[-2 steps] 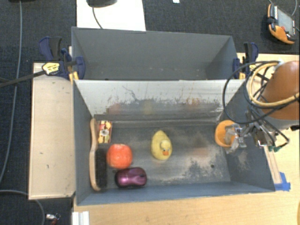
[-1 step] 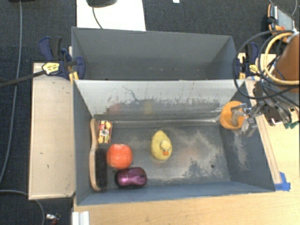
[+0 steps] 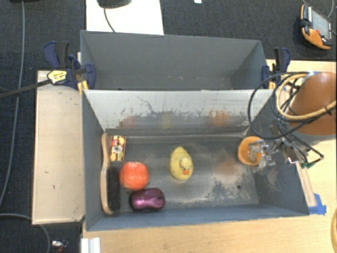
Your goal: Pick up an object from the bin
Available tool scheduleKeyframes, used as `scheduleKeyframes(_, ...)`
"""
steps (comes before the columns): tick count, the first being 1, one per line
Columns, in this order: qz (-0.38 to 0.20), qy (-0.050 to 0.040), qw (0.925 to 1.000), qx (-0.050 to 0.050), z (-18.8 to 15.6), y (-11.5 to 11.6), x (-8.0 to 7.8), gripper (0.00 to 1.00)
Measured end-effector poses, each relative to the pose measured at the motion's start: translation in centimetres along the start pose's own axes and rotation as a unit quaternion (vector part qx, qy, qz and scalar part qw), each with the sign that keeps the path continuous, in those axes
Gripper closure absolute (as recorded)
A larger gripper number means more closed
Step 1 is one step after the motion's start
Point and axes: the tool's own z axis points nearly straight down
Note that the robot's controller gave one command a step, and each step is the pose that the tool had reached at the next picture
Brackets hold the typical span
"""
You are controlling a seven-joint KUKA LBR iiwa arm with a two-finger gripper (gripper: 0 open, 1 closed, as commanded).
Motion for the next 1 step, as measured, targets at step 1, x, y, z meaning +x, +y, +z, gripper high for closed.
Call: scheduleKeyframes(1,-0.013,-0.0081,0.9999,-0.001,-8.07,2.12,-2.64,1.0)
